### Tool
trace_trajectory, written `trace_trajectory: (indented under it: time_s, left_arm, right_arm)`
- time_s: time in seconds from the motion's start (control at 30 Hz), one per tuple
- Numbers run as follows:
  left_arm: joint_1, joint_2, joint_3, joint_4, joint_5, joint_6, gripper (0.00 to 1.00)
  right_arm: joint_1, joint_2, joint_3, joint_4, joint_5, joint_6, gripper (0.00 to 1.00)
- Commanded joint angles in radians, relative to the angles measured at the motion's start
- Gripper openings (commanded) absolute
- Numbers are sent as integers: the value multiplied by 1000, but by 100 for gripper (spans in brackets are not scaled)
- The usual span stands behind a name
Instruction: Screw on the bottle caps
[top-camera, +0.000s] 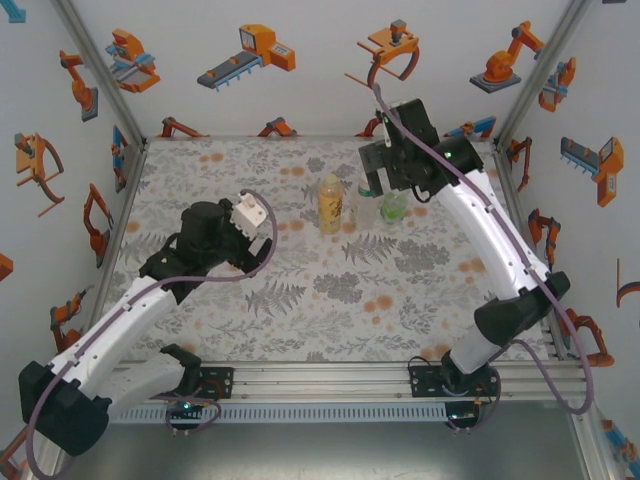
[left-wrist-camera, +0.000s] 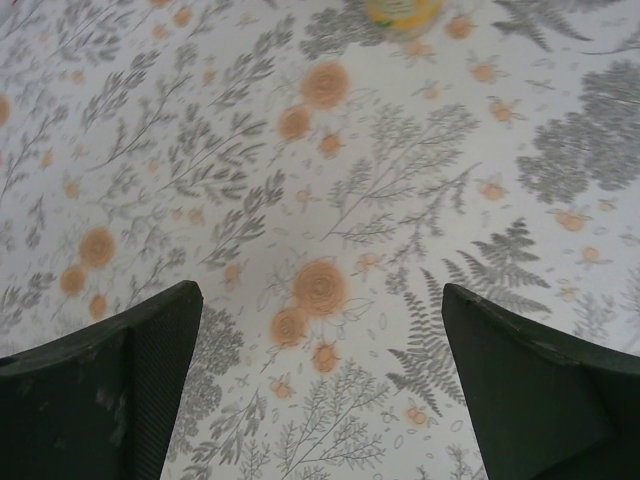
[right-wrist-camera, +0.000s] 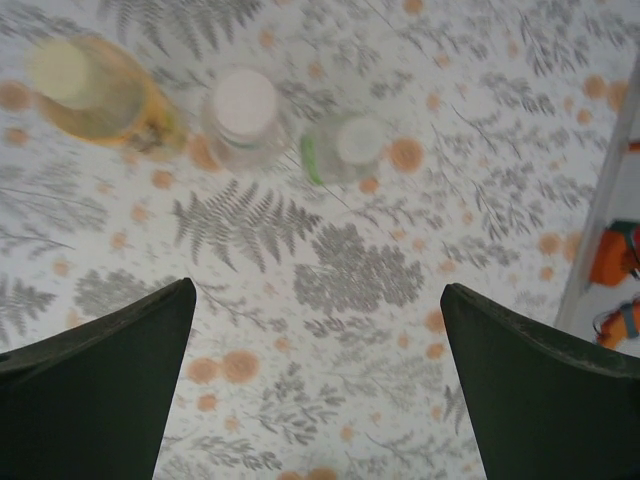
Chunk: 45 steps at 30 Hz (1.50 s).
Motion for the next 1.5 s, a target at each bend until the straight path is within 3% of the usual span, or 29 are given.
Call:
trace_trajectory:
  time_s: [0.0,0.37,0.6,0.77,0.97,1.17,1.23,1.47]
  left_arm:
    - [63,-7,-47,104,-62,-67,97]
    - [308,60,-207,350,-153,-245,97]
    - [391,157,-301,555,-172,-271,97]
    - [432,240,-374,766,-176,-265,97]
    - [482,366,-418,967,-156,-294,97]
    - [495,416,-343,888,-99,-315,97]
    - [496,438,-386,1006,-57,-315,97]
    - [504,557,-434,1203,-85,-334,97]
  right_arm:
    - [-53,-86,-179,110,66,-10,99]
    - [-258,-312,-851,581,70,3,99]
    - [-367,-321,-1164,957,-32,-36,99]
    - [-437,-296,-1369,1323,-141,-62,99]
    - [-481,-232,-1410,1529,-201,-63,99]
    - [-528,-135,-1407,1684,-268,-78,99]
    - [-559,-97,-1424,1748,-297,-48,99]
    - [-593,-60,-1505,1922,-349,-27,99]
